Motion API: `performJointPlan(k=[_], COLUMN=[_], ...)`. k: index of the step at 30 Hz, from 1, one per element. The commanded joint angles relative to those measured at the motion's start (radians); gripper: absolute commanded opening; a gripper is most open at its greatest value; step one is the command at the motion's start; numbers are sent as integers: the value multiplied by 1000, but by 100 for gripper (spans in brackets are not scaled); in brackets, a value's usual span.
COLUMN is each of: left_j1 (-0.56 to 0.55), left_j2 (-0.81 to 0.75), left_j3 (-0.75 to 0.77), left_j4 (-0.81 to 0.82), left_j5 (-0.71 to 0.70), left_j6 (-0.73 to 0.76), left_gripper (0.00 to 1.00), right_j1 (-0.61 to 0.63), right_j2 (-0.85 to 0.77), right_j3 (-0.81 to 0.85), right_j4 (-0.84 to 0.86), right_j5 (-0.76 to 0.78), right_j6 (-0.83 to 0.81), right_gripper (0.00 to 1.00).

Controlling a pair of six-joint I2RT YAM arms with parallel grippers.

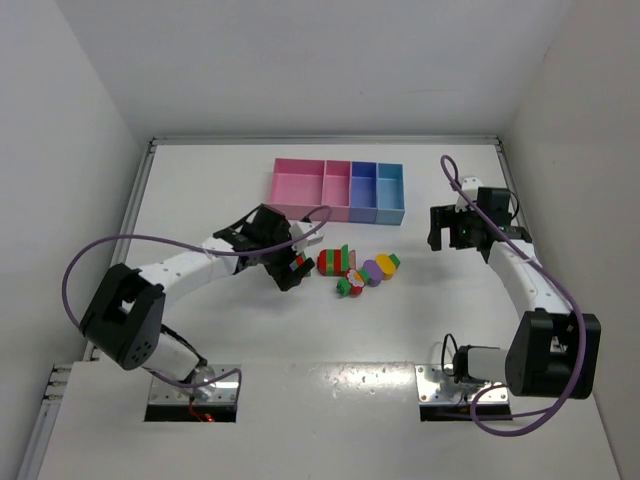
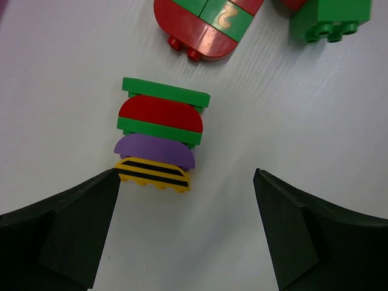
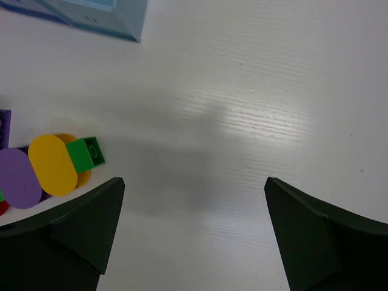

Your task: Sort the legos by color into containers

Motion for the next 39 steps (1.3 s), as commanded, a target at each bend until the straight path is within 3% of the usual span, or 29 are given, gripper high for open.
performJointPlan(k=[1, 18, 20, 23, 27, 39], left_j1=[-20, -30, -30, -30, -30, -20], left_j2=[39, 188, 197, 207, 208, 97], left_j3=[-20, 17, 17, 17, 17, 17], left_j4=[109, 166, 157, 148, 148, 148], left_j5=[-86, -99, -87, -65, -56, -33], left_j6=[30, 264, 275, 286, 286, 142], left_gripper=[99, 98, 94, 78, 65, 44], right_j1=[-5, -5, -5, -5, -5, 5], right_j2=[2, 20, 20, 20, 30, 66], right_j3=[27, 46, 46, 46, 55, 84], right_j4=[11, 11, 11, 11, 11, -9], right_j5=[-12, -12, -12, -21, -43, -339], right_j6=[-15, -24, -24, -24, -24, 112], right_gripper=[99, 99, 99, 99, 99, 99])
